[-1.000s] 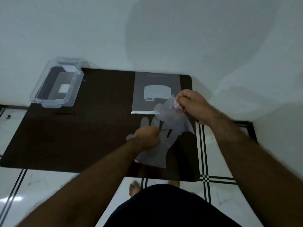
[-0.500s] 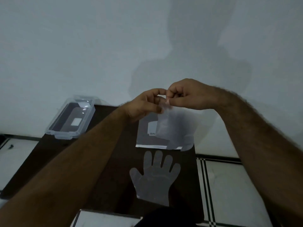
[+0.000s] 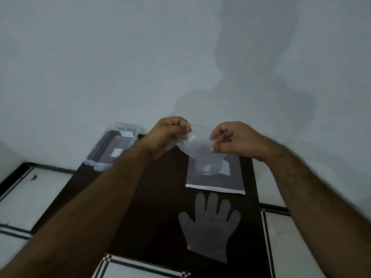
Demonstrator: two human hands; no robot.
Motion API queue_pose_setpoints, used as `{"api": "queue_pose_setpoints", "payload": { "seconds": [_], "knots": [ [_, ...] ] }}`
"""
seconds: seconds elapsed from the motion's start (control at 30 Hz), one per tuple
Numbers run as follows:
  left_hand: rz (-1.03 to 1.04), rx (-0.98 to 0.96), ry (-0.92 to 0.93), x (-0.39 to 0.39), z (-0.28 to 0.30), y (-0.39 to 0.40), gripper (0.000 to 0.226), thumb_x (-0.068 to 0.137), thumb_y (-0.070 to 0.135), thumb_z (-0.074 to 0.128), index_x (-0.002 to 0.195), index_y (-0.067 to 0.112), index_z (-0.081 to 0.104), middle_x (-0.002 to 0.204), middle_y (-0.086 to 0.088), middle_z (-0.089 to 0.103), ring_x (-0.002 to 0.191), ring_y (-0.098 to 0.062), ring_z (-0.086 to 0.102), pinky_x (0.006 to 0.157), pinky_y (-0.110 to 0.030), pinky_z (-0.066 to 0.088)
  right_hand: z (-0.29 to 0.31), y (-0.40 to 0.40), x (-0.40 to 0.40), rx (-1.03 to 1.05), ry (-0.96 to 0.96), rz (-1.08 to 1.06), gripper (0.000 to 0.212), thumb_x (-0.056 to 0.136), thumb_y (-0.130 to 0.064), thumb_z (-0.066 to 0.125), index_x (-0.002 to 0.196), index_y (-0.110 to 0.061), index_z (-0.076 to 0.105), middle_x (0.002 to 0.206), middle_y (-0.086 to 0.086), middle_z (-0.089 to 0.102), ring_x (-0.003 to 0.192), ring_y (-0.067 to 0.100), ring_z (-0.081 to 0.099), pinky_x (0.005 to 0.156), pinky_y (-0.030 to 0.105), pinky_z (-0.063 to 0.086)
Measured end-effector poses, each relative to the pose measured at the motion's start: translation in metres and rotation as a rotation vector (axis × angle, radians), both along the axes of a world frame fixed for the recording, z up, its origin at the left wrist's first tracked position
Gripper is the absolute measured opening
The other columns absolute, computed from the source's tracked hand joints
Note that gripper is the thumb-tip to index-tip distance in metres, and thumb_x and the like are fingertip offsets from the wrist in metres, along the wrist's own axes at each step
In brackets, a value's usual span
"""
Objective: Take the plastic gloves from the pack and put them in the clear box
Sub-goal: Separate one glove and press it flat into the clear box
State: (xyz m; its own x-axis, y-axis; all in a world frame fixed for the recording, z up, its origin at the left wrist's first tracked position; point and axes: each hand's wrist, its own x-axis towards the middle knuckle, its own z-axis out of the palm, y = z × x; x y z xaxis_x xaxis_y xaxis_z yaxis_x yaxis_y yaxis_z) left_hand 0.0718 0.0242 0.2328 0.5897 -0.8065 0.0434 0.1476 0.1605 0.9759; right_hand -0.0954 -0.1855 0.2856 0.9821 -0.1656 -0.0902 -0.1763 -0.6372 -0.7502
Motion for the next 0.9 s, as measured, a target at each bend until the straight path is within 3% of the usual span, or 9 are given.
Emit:
{"api": "queue_pose_setpoints", "payload": {
  "seconds": [0.1,0.2,0.33,0.4,0.53,0.77,0.9],
  "knots": [
    [0.097,0.042,0.005,0.017,-0.01,0.03,0.003,0.087,0.007,0.072,0.087,0.008,0.075,0.088,-0.011,0.069,0.081,-0.028,0.061,0.076,-0.036,0.05,-0.016,0.011,0.016,0.086,-0.121,-0.067,0.011,0.089,-0.014,0.085,0.098,-0.018,0.08,0.09,0.004,0.08,0.087,0.022,0.077,0.088,0.047,0.065],
    [0.165,0.074,-0.029,0.032,-0.014,0.059,0.007,0.088,0.008,0.072,0.094,0.003,0.074,0.098,-0.013,0.07,0.095,-0.032,0.06,0.084,-0.044,0.051,-0.02,0.024,0.035,0.19,-0.163,-0.115,0.008,0.091,-0.008,0.08,0.097,-0.013,0.082,0.093,0.012,0.081,0.091,0.035,0.076,0.085,0.046,0.065],
    [0.331,0.161,-0.141,0.043,-0.007,0.089,0.018,0.097,0.0,0.07,0.108,-0.014,0.071,0.101,-0.006,0.077,0.095,-0.017,0.07,0.088,-0.034,0.057,-0.022,0.042,0.071,0.198,-0.178,-0.087,0.006,0.09,-0.011,0.083,0.095,-0.014,0.083,0.088,0.012,0.081,0.074,0.015,0.076,0.078,0.034,0.065],
    [0.424,0.214,-0.183,0.054,-0.006,0.104,0.013,0.096,0.002,0.074,0.105,-0.006,0.077,0.103,-0.005,0.08,0.091,-0.011,0.072,0.083,-0.028,0.057,-0.022,0.049,0.094,0.205,-0.18,-0.06,0.006,0.088,-0.012,0.086,0.093,-0.015,0.083,0.085,0.012,0.081,0.071,0.012,0.074,0.073,0.028,0.061],
    [0.513,0.32,-0.196,0.085,-0.008,0.134,0.006,0.092,0.012,0.082,0.098,0.01,0.083,0.103,-0.004,0.081,0.08,-0.015,0.065,0.07,-0.028,0.051,-0.024,0.066,0.141,0.194,-0.18,0.021,0.01,0.084,-0.011,0.089,0.092,-0.012,0.083,0.082,0.009,0.081,0.07,0.011,0.073,0.071,0.027,0.062],
    [0.578,0.402,-0.203,0.17,-0.025,0.175,0.012,0.093,0.009,0.08,0.103,0.002,0.081,0.091,-0.008,0.081,0.074,-0.017,0.067,0.073,-0.035,0.053,-0.047,0.115,0.235,0.197,-0.151,0.03,0.011,0.085,-0.008,0.088,0.094,-0.008,0.081,0.082,0.011,0.08,0.068,0.012,0.073,0.071,0.029,0.064],
    [0.533,0.424,-0.217,0.238,-0.041,0.191,0.01,0.095,0.002,0.076,0.104,-0.002,0.079,0.09,-0.012,0.08,0.067,-0.014,0.067,0.065,-0.026,0.055,-0.07,0.137,0.298,0.18,-0.127,-0.037,0.011,0.084,-0.009,0.088,0.093,-0.008,0.081,0.081,0.012,0.08,0.069,0.015,0.073,0.07,0.029,0.063]
  ]
}}
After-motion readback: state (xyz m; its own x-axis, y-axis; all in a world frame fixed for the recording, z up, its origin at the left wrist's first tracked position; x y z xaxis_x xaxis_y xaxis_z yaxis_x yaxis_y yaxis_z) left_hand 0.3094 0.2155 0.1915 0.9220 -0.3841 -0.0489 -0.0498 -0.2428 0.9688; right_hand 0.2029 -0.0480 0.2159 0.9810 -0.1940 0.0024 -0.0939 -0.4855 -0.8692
